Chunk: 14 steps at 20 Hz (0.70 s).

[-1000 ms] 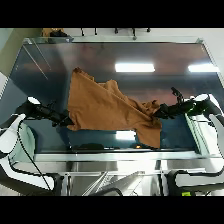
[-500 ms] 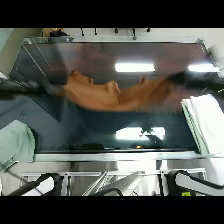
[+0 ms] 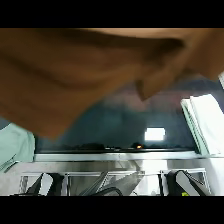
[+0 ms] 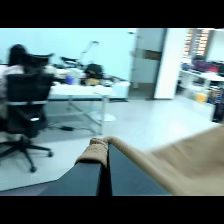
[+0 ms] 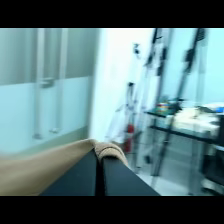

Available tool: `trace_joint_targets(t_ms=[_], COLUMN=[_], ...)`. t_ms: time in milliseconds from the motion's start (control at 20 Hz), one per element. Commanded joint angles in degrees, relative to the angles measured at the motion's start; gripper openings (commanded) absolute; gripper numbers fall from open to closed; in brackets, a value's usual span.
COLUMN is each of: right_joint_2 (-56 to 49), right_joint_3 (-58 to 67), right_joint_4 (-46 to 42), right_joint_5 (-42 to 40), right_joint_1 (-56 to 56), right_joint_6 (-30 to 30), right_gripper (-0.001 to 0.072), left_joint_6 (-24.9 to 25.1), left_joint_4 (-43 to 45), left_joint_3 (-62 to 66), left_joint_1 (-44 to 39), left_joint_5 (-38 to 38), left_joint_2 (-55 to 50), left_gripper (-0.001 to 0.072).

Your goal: Fold the shirts.

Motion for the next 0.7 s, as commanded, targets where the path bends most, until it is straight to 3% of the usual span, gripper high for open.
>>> trace_joint_targets(t_ms=[0, 150, 250, 350, 500, 650], right_joint_2=[-2.08, -8.02, -10.71, -13.05, -23.58, -39.21], right_joint_3=[1.05, -7.63, -17.84, -29.24, -39.04, -36.28], right_joint_4=[-3.15, 7.3, 1.46, -9.16, -18.99, -14.64], right_joint_5=[2.49, 10.12, 7.58, -1.11, -14.36, -18.23], right_joint_1=[-0.92, 0.42, 7.63, 17.42, 26.43, 25.94], right_joint_6=[4.94, 2.34, -0.15, -1.49, -3.1, -6.12], right_gripper=[0.0019, 0.0018, 0.0018, 0.0018, 0.0018, 0.0017], left_joint_6=[1.36, 4.11, 5.18, 5.44, 5.77, 6.64], left_joint_4=[-0.11, 14.45, 27.93, 38.18, 46.62, 46.95], left_joint_3=[-7.5, -19.12, -26.93, -32.74, -35.04, -28.55], left_joint_1=[3.15, -12.59, -25.44, -35.12, -41.35, -41.64], left_joint_5=[-1.29, -1.31, 4.07, 10.21, 18.49, 19.45], left_joint_2=[1.79, -1.2, -5.55, -12.28, -25.44, -42.1], left_gripper=[0.0018, 0.0017, 0.0017, 0.0017, 0.0017, 0.0017])
